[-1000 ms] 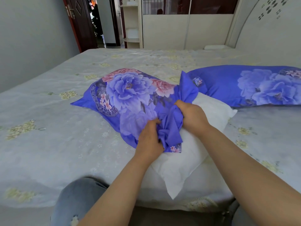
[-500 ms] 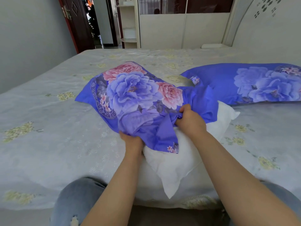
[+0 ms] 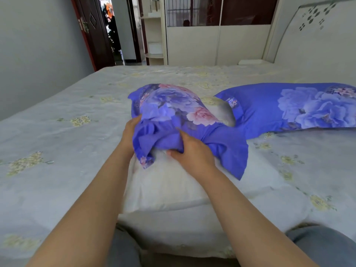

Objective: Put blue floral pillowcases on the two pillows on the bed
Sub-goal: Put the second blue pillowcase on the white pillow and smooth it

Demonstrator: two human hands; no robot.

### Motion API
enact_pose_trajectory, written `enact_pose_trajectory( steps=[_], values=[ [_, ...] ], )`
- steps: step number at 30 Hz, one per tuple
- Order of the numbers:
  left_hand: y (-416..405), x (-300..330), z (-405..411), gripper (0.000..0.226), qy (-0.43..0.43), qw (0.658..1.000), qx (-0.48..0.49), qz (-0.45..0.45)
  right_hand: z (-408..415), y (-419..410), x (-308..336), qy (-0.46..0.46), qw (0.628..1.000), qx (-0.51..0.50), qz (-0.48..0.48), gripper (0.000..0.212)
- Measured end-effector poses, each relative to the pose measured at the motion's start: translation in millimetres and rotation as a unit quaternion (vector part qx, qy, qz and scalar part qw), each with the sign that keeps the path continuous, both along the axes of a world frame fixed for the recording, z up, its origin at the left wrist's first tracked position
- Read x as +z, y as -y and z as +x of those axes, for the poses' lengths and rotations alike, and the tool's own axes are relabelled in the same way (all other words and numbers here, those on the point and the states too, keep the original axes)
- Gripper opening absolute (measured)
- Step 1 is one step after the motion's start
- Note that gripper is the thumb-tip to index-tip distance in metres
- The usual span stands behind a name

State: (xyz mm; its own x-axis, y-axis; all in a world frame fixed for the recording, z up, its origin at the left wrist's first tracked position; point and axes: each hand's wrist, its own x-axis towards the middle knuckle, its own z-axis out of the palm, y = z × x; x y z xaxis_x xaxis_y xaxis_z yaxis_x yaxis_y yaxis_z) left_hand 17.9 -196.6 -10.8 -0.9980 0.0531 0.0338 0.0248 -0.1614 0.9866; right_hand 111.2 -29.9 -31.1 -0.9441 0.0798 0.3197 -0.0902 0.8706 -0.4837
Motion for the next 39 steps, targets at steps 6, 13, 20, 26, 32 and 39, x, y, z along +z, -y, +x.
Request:
enact_pose_trajectory(
  steps=[6,13,20,26,32,39],
  values=[
    [20,-25,56,0.01,-0.181,0.967,-0.021,-0.18,-9,26,-51,-0.017,0.997,-0.009,0.076,0.057],
    [39,-88,127,0.033,-0.095,0.914,-0.087,-0.385,-16,25,-63,0.058,0.991,-0.001,0.123,0.067],
    [50,-78,132,0.063,0.01,0.878,-0.072,-0.473,-3,-28,-50,-0.236,0.964,-0.117,0.046,0.037],
    [35,-88,136,0.063,0.052,0.91,0.04,-0.41,41,-85,-51,-0.298,0.93,-0.215,-0.018,0.036],
    [24,-76,144,0.028,-0.227,0.857,0.292,-0.358,81,-89,-94,-0.302,0.927,-0.221,-0.04,0.034],
    [-83,-71,150,0.059,-0.397,0.684,-0.056,-0.609,97,-95,-93,-0.252,0.94,-0.226,-0.044,0.036]
  ],
)
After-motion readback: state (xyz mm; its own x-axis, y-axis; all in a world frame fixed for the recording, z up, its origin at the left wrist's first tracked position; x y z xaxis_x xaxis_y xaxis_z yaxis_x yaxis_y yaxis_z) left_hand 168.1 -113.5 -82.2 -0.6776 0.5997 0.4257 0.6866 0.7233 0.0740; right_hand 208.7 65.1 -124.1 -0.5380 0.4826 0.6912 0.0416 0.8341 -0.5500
